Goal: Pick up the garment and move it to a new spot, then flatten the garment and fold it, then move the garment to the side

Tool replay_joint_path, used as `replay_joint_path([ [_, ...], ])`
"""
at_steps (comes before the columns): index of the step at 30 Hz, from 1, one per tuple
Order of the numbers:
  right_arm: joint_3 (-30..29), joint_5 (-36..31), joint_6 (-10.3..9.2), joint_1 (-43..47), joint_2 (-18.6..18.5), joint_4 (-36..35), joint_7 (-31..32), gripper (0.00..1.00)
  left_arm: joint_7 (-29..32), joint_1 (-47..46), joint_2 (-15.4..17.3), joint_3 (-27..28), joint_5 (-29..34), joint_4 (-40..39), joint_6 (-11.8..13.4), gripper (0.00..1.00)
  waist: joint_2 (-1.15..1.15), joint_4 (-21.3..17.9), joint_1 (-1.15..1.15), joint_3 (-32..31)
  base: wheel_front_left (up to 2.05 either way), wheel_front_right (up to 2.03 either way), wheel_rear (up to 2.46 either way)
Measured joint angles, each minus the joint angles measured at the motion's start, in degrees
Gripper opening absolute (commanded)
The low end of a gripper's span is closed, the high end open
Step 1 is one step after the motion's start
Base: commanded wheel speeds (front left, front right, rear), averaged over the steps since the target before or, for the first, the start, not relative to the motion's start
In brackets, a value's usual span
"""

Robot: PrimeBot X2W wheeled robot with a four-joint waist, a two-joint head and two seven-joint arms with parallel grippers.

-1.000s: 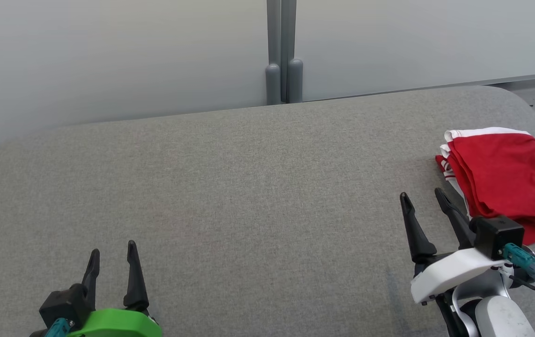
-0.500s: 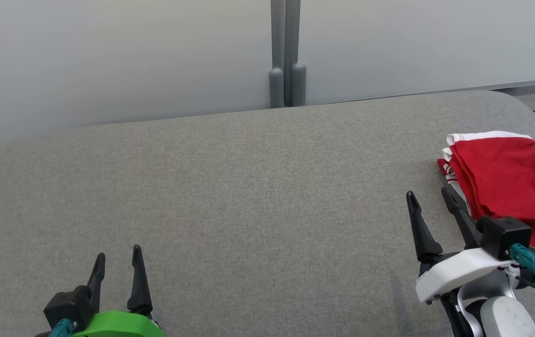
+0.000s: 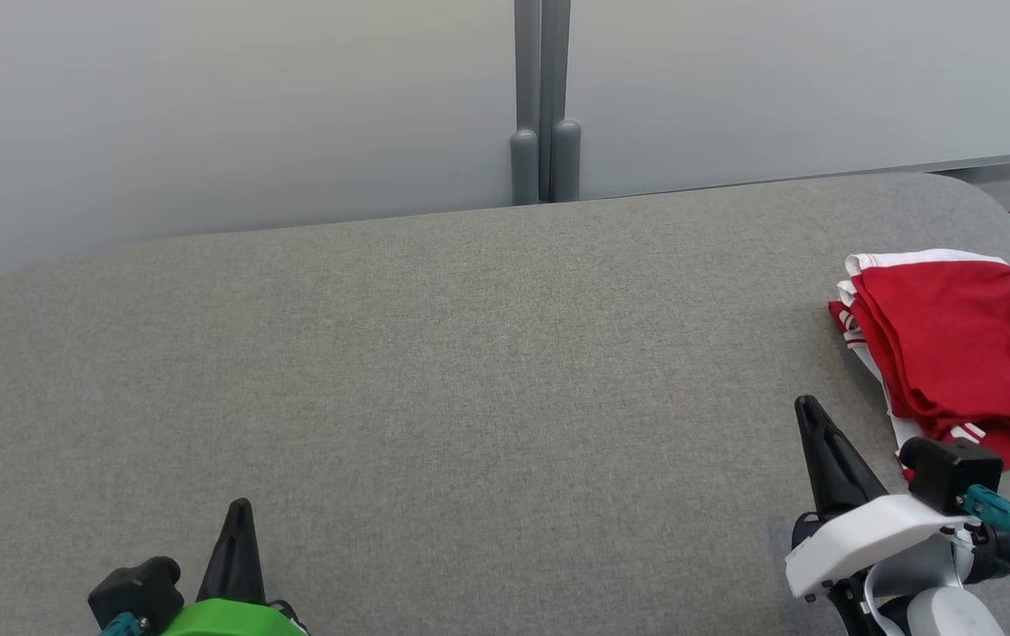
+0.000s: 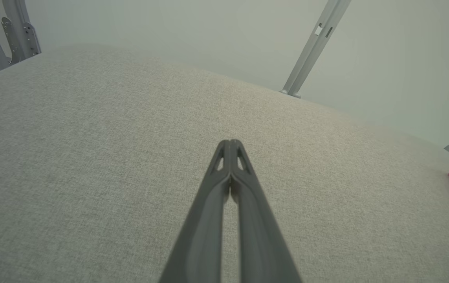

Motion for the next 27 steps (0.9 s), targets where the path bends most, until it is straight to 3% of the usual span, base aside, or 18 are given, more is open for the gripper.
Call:
replay_joint_path([
  [27, -0.8, 26.4, -0.02, -1.4, -0.3, 3.2, 1.8, 0.0, 6.4, -1.7, -2.8, 8.6, -19.0, 1.0, -6.2, 0.0, 0.0, 0.5, 0.0, 0.5, 0.0, 0.0, 0.0],
])
